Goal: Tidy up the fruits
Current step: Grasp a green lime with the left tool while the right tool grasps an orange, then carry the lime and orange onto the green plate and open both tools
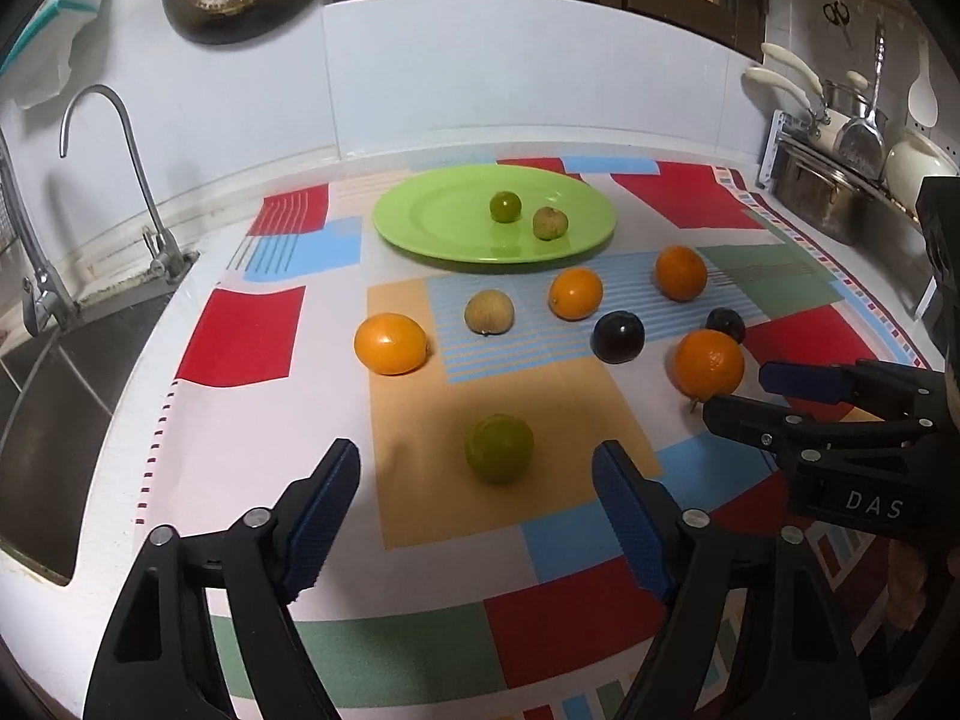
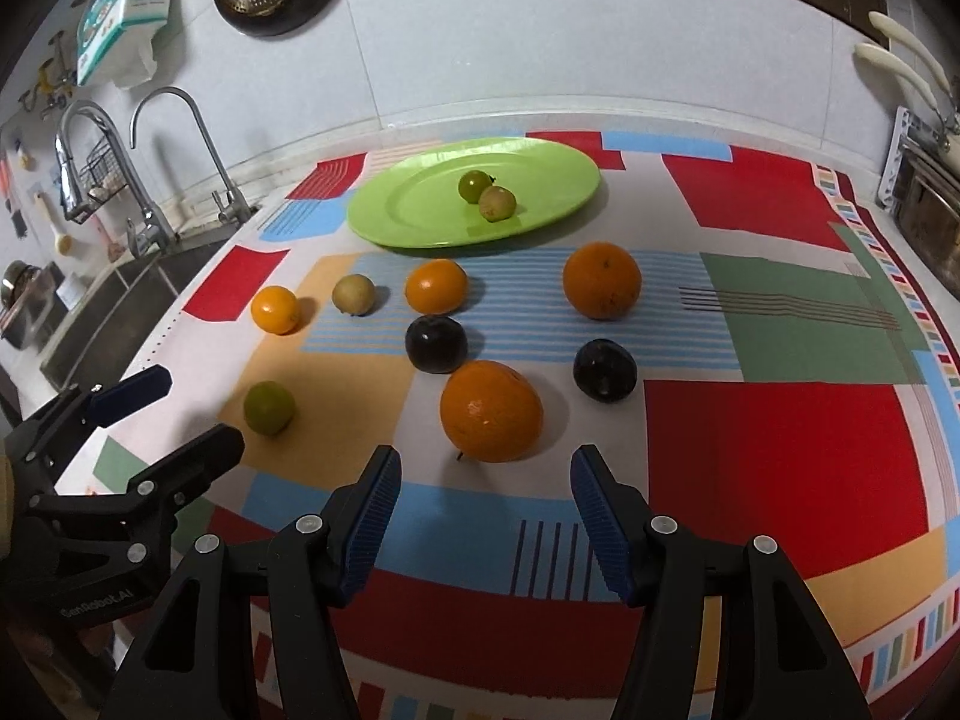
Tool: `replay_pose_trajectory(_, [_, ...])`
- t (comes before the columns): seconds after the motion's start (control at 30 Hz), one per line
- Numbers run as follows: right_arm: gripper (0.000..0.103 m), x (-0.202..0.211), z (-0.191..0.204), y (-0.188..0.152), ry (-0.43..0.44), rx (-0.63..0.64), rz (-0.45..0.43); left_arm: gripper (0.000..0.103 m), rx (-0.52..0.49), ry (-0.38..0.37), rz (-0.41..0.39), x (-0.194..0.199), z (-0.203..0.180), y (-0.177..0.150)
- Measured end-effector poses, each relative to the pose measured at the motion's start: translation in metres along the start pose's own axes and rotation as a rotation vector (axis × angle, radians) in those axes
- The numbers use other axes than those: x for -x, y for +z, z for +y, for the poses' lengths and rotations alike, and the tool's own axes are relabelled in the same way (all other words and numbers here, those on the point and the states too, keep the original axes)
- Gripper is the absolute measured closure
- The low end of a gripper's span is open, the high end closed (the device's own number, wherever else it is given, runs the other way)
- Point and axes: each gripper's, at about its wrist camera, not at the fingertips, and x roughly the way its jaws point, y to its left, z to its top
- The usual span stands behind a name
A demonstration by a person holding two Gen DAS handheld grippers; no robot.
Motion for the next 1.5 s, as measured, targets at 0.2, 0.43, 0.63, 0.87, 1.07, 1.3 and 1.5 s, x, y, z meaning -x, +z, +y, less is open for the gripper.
replay_pose_trajectory(0.2, [0.044, -0.009, 0.0, 0.001, 0.008, 0.004, 0.01, 0.039, 0.017, -0.024, 0.028, -0.013, 0.001, 0.001])
replay_pose_trajectory(0.43, [0.05, -0.015, -0.002, 0.006, 0.028, -0.01, 0.008, 0.054, 0.041, -0.057, 0.061, -0.025, 0.001, 0.005])
replay_pose_trajectory(0.63, [0.057, -0.021, -0.001, 0.008, 0.04, -0.015, 0.018, 0.069, 0.039, -0.073, 0.076, -0.028, 0.002, 0.004])
replay_pose_trajectory(0.87, [0.06, -0.021, -0.002, 0.008, 0.032, -0.009, 0.013, 0.074, 0.041, -0.084, 0.088, -0.031, 0.001, 0.003])
replay_pose_trajectory(1.07, [0.062, -0.021, -0.003, 0.008, 0.033, -0.012, 0.011, 0.074, 0.033, -0.094, 0.079, -0.026, -0.001, 0.005])
replay_pose_trajectory(1.3, [0.063, -0.014, 0.0, 0.007, 0.04, -0.002, -0.001, 0.074, 0.024, -0.098, 0.053, -0.016, -0.003, 0.01])
replay_pose_trajectory(1.5, [0.063, -0.005, 0.003, 0.009, 0.048, 0.007, -0.024, 0.074, 0.018, -0.102, 0.027, -0.005, -0.004, 0.016])
